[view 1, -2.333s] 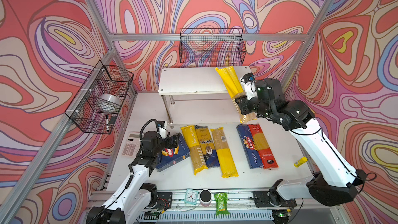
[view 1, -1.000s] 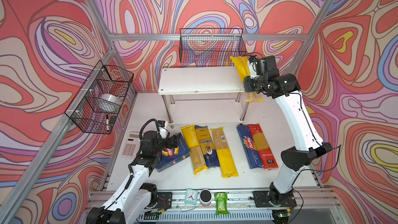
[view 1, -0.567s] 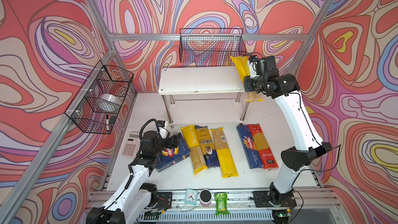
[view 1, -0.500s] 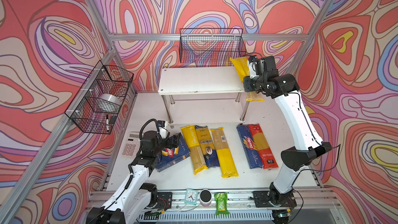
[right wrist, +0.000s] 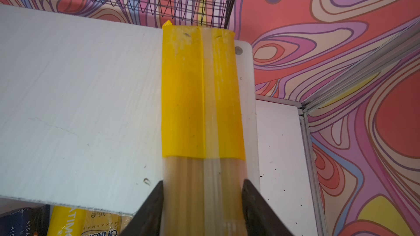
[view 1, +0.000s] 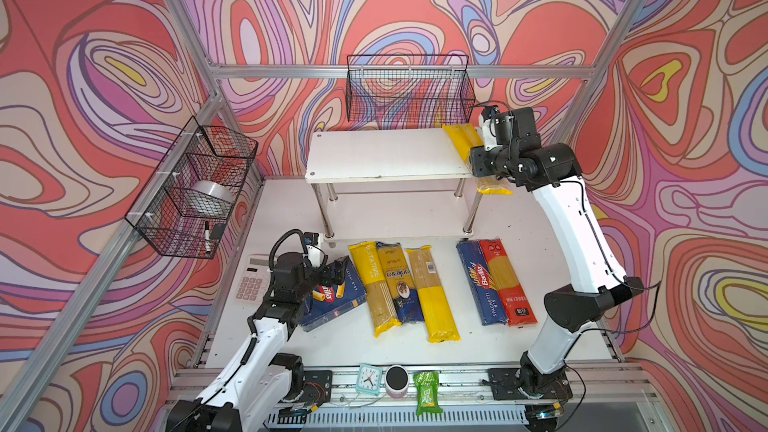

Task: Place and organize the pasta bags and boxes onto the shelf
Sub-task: 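Open the right gripper and release the bag lying on the shelf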

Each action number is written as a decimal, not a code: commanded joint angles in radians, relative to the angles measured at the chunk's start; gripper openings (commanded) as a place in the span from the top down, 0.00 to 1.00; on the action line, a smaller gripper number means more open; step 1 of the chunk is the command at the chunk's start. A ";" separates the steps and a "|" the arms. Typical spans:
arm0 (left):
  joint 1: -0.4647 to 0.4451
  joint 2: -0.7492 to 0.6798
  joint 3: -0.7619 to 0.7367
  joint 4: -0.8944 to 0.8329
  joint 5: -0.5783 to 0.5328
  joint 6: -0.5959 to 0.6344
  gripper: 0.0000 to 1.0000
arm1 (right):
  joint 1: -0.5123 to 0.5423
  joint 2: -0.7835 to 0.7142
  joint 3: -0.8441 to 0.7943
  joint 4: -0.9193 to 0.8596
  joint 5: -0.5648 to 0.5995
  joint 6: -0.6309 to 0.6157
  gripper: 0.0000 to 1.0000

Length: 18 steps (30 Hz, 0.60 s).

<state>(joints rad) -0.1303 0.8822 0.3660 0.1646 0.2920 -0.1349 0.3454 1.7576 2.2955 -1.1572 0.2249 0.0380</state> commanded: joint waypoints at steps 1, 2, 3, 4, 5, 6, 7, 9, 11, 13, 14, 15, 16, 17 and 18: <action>-0.002 -0.011 0.005 0.005 0.009 0.005 0.00 | -0.006 -0.170 -0.062 0.071 0.033 0.019 0.46; -0.002 -0.011 0.005 0.006 0.007 0.005 0.00 | -0.006 -0.212 -0.108 0.097 0.011 0.034 0.46; -0.002 -0.011 0.005 0.006 0.009 0.006 0.00 | -0.006 -0.246 -0.141 0.110 -0.020 0.045 0.46; -0.002 -0.011 0.005 0.006 0.009 0.006 0.00 | -0.006 -0.279 -0.175 0.115 -0.053 0.062 0.46; -0.001 -0.011 0.004 0.006 0.011 0.005 0.00 | -0.006 -0.307 -0.203 0.114 -0.083 0.080 0.46; -0.002 -0.011 0.004 0.004 0.011 0.006 0.00 | -0.006 -0.328 -0.225 0.108 -0.102 0.093 0.46; -0.002 -0.012 0.004 0.006 0.011 0.006 0.00 | -0.007 -0.349 -0.250 0.095 -0.120 0.105 0.46; -0.002 -0.012 0.003 0.006 0.009 0.005 0.00 | -0.006 -0.380 -0.289 0.060 -0.139 0.116 0.46; -0.002 -0.011 0.003 0.006 0.008 0.004 0.00 | -0.006 -0.411 -0.328 0.029 -0.142 0.129 0.46; -0.002 -0.011 0.004 0.006 0.008 0.004 0.00 | -0.007 -0.442 -0.376 0.016 -0.177 0.131 0.46; -0.002 -0.011 0.002 0.006 0.007 0.004 0.00 | -0.006 -0.454 -0.400 0.015 -0.203 0.131 0.46; -0.001 -0.012 0.003 0.006 0.006 0.004 0.00 | -0.006 -0.463 -0.422 0.014 -0.236 0.124 0.46; -0.002 -0.012 0.003 0.006 0.007 0.004 0.00 | -0.006 -0.473 -0.449 0.016 -0.278 0.118 0.46; -0.002 -0.012 0.003 0.006 0.007 0.004 0.00 | -0.007 -0.479 -0.464 0.020 -0.294 0.116 0.46; -0.002 -0.014 0.002 0.006 0.008 0.004 0.00 | -0.006 -0.487 -0.484 0.027 -0.313 0.113 0.47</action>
<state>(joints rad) -0.1303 0.8787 0.3660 0.1650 0.2920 -0.1349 0.3450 1.2884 1.8503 -1.1183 0.0116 0.1478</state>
